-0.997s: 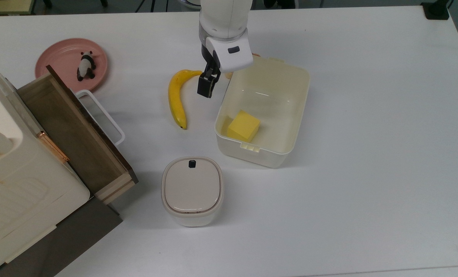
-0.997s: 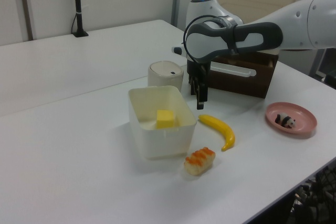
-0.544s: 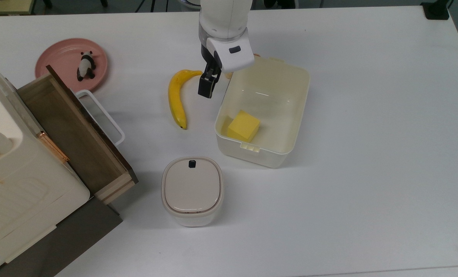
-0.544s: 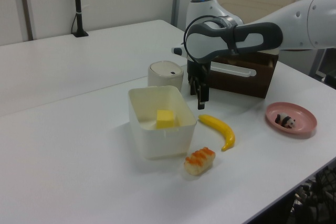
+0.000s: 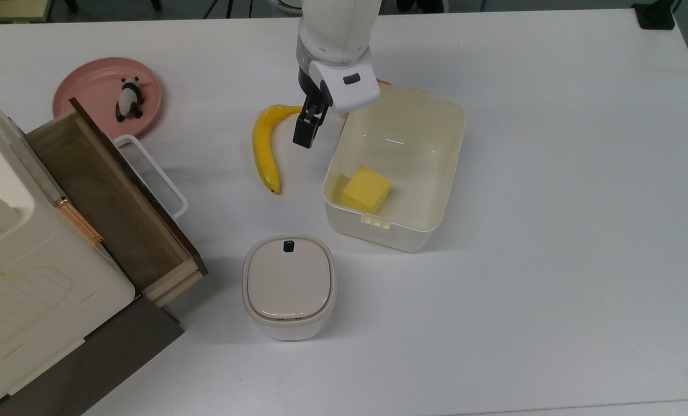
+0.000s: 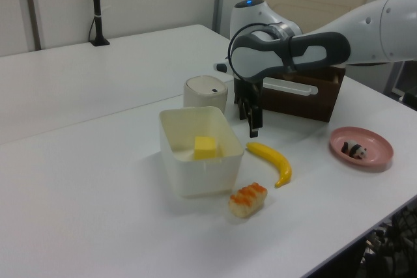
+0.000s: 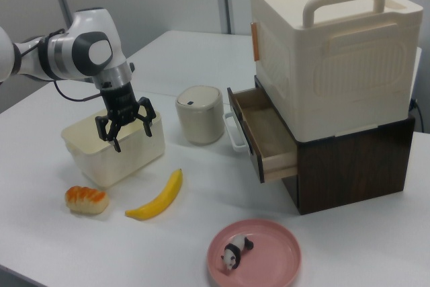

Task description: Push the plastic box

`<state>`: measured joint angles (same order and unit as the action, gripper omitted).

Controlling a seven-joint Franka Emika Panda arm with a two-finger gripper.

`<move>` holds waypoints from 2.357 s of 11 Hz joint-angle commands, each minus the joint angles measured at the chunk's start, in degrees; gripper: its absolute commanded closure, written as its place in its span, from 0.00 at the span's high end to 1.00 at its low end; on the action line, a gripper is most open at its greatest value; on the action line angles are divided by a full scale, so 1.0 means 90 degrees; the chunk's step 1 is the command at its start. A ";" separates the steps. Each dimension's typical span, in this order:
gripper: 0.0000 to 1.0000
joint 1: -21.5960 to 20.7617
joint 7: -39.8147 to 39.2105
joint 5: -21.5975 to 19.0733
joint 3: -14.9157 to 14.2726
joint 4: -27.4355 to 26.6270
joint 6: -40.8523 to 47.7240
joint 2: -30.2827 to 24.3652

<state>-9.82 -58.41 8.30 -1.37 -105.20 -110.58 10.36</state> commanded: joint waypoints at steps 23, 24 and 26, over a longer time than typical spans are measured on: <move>1.00 -0.0637 0.0835 0.0025 -0.0053 0.0936 -0.0008 0.0987; 1.00 -0.0657 0.0835 0.0015 -0.0053 0.1188 -0.0008 0.1104; 1.00 -0.0734 0.0845 0.0025 -0.0053 0.1269 -0.0008 0.1202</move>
<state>-14.81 -52.22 8.30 -1.29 -96.12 -110.72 19.56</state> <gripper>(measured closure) 0.000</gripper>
